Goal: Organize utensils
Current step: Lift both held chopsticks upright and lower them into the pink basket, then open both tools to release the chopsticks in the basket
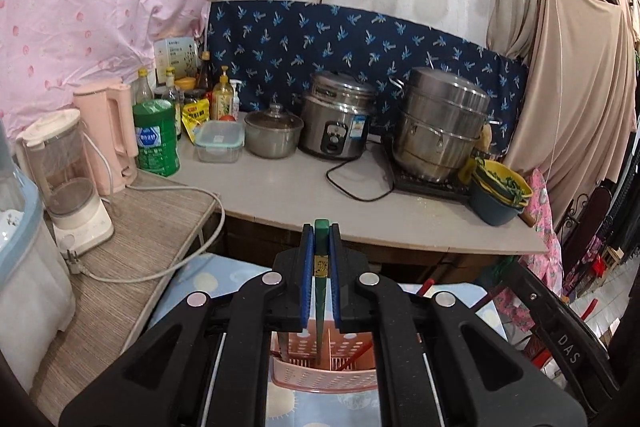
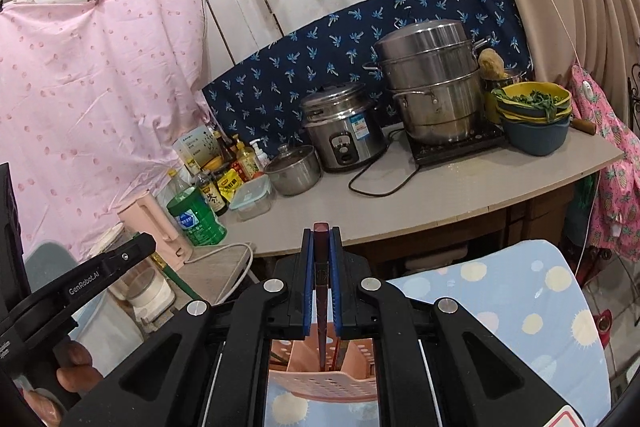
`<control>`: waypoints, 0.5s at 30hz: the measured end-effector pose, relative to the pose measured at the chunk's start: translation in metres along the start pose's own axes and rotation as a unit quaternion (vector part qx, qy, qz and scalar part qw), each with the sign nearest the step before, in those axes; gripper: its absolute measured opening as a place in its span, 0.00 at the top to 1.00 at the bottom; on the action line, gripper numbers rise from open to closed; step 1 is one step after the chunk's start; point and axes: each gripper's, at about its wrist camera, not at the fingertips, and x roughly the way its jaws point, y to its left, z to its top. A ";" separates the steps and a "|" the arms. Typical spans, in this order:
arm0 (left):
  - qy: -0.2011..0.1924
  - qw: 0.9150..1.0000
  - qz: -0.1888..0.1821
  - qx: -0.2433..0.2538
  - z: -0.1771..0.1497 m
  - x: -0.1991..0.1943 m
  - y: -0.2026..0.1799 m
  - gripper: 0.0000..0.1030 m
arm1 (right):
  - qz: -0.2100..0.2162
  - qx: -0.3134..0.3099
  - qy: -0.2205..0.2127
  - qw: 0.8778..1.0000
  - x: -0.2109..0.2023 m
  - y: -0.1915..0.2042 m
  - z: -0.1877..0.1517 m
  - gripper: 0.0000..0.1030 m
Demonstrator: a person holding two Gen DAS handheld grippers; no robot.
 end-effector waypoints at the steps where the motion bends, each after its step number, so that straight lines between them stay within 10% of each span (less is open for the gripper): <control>1: 0.005 1.000 0.002 0.002 -0.004 0.004 0.000 0.93 | -0.001 -0.001 0.004 1.000 0.003 0.000 -0.002 0.93; 11: 0.017 1.000 0.014 0.013 -0.020 0.014 -0.001 0.92 | 0.005 -0.004 0.025 1.000 0.018 0.001 -0.016 0.90; 15: 0.020 1.000 0.019 0.005 -0.022 0.013 0.004 0.77 | 0.002 -0.008 0.015 1.000 0.010 0.003 -0.016 0.79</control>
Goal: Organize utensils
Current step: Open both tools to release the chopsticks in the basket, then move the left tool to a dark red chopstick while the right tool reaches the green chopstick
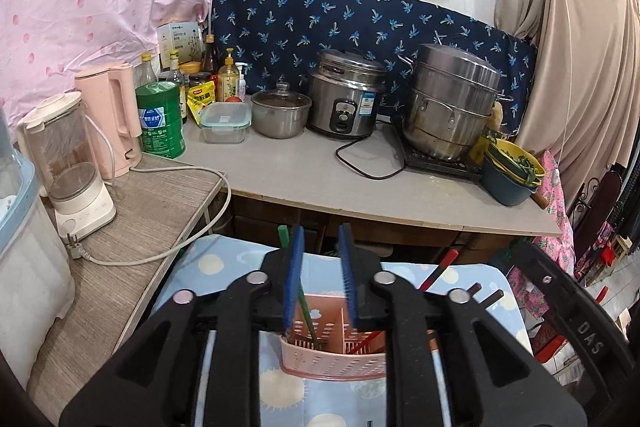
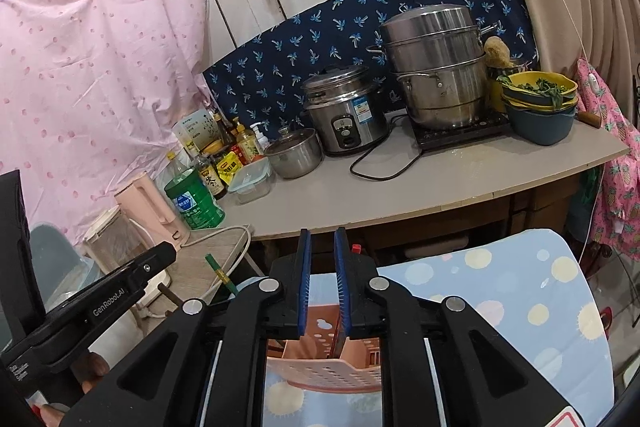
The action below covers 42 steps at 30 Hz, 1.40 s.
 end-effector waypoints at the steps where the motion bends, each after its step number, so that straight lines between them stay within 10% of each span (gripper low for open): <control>1: -0.001 1.000 0.001 -0.002 0.000 -0.002 0.001 0.74 | 0.001 0.001 -0.004 1.000 -0.003 0.000 0.000 0.77; 42: 0.067 0.998 -0.008 0.010 -0.130 -0.094 0.022 0.59 | -0.019 0.001 0.075 0.997 -0.114 -0.007 -0.135 0.74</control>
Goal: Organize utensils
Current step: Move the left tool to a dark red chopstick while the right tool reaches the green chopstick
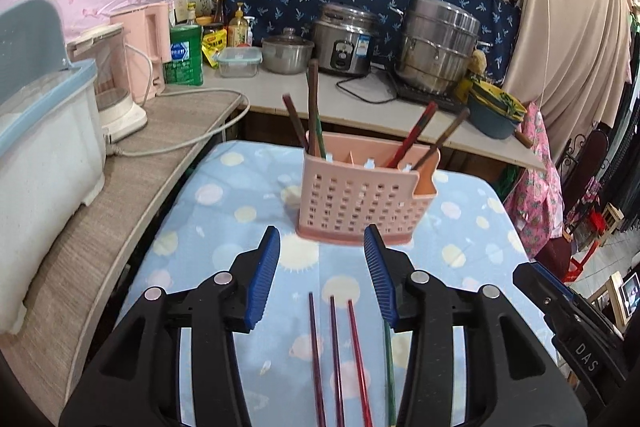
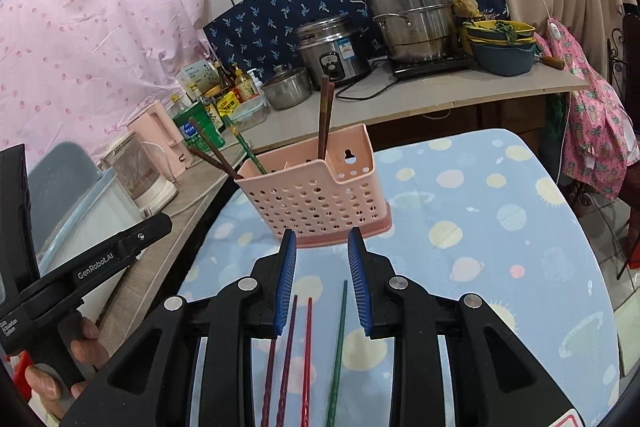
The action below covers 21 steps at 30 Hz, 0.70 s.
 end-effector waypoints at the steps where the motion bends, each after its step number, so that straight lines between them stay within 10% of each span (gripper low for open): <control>1: 0.003 1.000 0.002 0.001 -0.004 0.000 0.000 0.60 | -0.002 -0.002 0.005 1.000 -0.001 -0.001 -0.006 0.74; 21: 0.112 0.993 0.029 0.003 -0.120 0.012 0.025 0.60 | -0.016 -0.053 0.120 0.991 0.008 0.004 -0.136 0.74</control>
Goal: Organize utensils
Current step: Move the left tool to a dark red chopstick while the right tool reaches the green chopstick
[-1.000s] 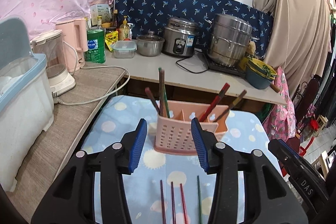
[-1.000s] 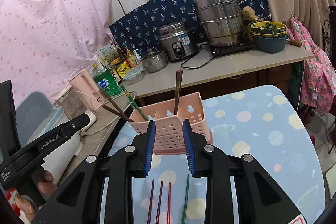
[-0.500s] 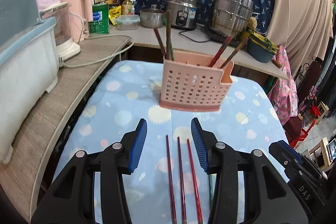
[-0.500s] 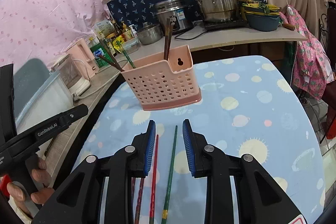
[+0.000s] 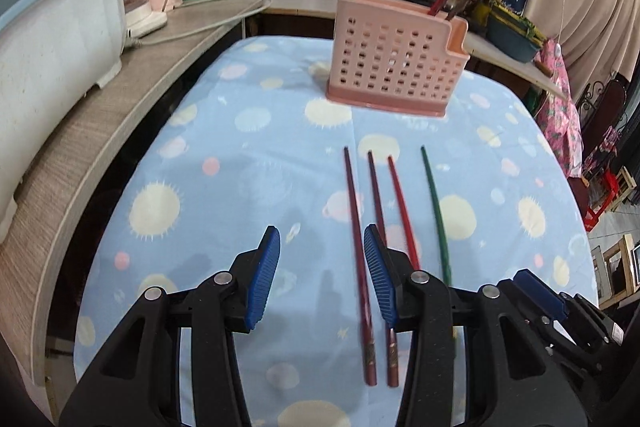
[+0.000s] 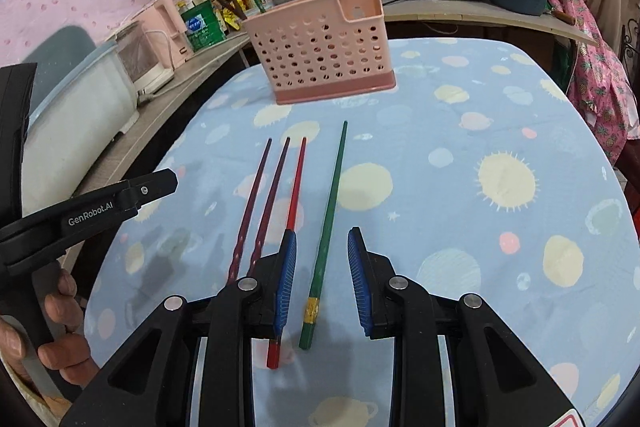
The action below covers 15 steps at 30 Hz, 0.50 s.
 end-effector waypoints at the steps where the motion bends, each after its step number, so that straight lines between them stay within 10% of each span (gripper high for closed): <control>1: 0.004 1.000 0.001 0.001 -0.002 0.001 0.001 0.59 | 0.000 -0.002 0.006 1.000 0.003 0.002 -0.005 0.74; 15: 0.040 0.999 -0.001 0.015 -0.035 0.016 -0.004 0.59 | -0.009 -0.024 0.044 0.999 0.032 0.014 -0.030 0.76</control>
